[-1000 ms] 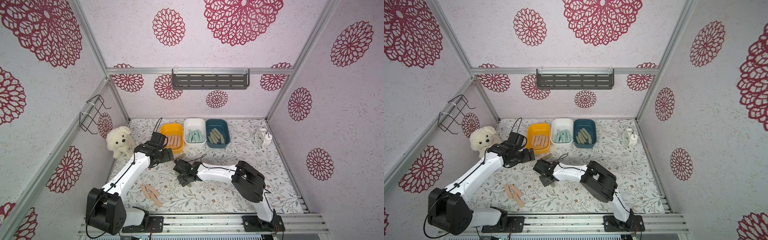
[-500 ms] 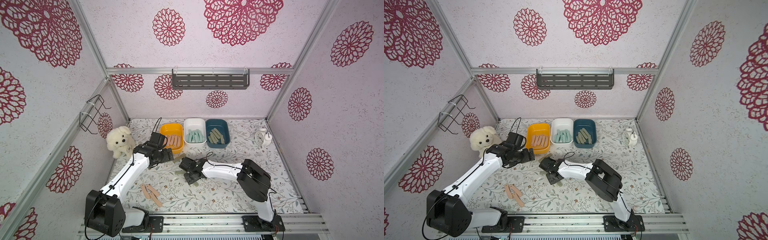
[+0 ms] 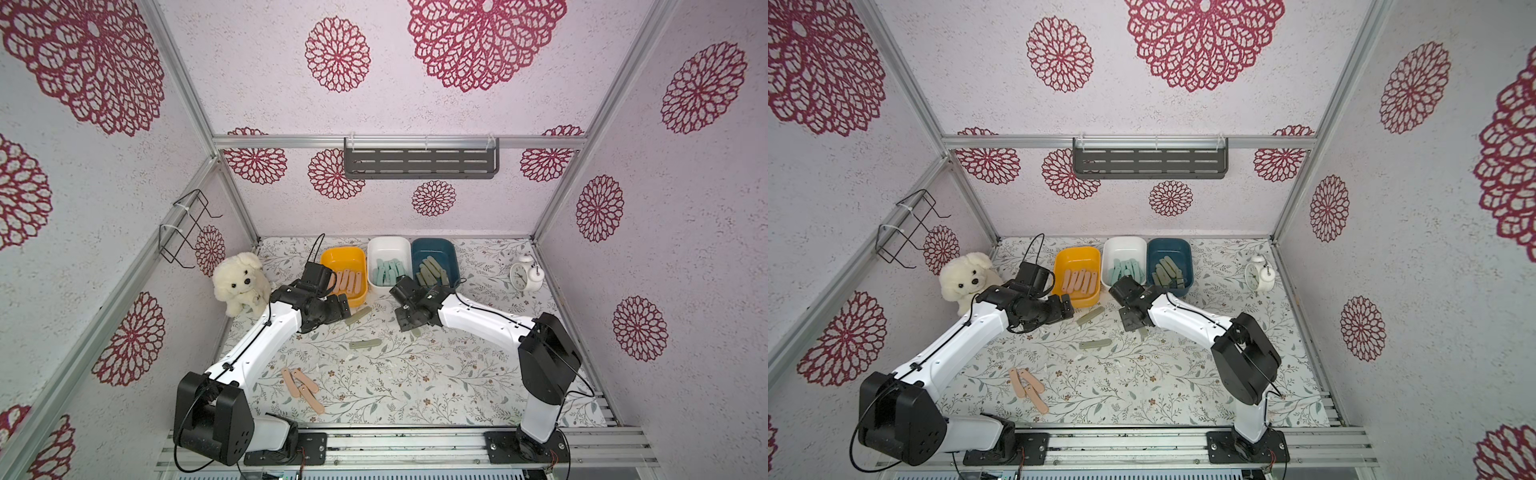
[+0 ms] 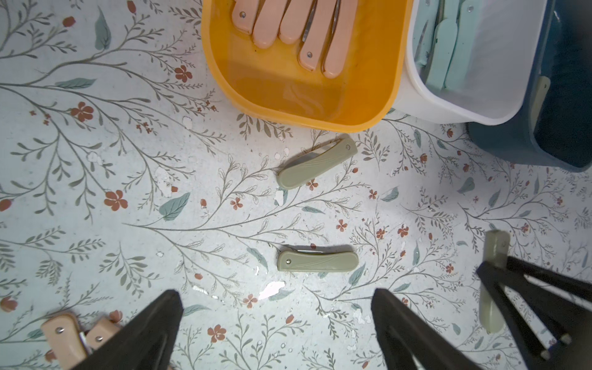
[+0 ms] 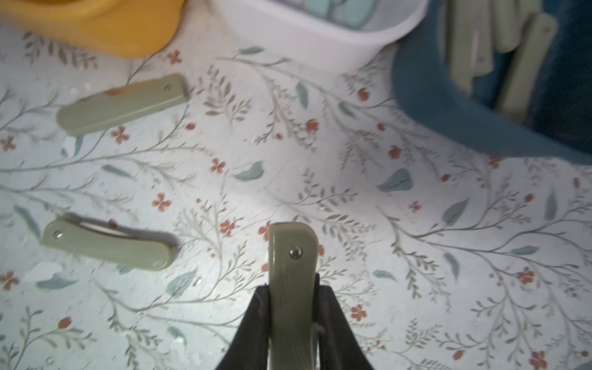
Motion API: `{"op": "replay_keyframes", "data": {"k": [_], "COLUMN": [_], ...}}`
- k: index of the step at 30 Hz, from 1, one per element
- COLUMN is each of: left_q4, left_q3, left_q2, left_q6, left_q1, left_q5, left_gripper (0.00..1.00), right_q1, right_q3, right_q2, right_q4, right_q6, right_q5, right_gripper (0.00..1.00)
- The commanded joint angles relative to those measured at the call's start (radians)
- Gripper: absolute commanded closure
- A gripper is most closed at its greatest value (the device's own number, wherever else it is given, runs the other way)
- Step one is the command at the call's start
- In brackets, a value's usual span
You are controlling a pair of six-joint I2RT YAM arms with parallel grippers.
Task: Place the fruit knives into the storage box by color
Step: Place the fruit knife in the storage box.
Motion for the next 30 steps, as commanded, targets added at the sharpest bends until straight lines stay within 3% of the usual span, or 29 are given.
{"op": "replay_keyframes", "data": {"k": [1, 10, 19, 23, 30], "left_q4": [0.035, 0.044, 0.030, 0.002, -0.035], "left_q3": [0.023, 0.032, 0.021, 0.051, 0.116], "left_q2": [0.015, 0.072, 0.143, 0.218, 0.372], "left_q6": [-0.017, -0.019, 0.114, 0.190, 0.301], "left_q1": [0.008, 0.008, -0.026, -0.086, -0.157], "left_q5": [0.019, 0.047, 0.109, 0.129, 0.174], "left_gripper": [0.03, 0.03, 0.03, 0.03, 0.03], "right_q1": [-0.100, -0.300, -0.372, -0.377, -0.367], "right_q3": [0.057, 0.261, 0.434, 0.480, 0.422], "right_q2": [-0.024, 0.175, 0.405, 0.447, 0.318], "right_q4": [0.024, 0.145, 0.201, 0.190, 0.183], "right_q6": [-0.079, -0.181, -0.220, -0.230, -0.228], "right_q5": [0.054, 0.045, -0.004, -0.016, -0.072], "right_gripper": [0.81, 0.82, 0.80, 0.70, 0.34]}}
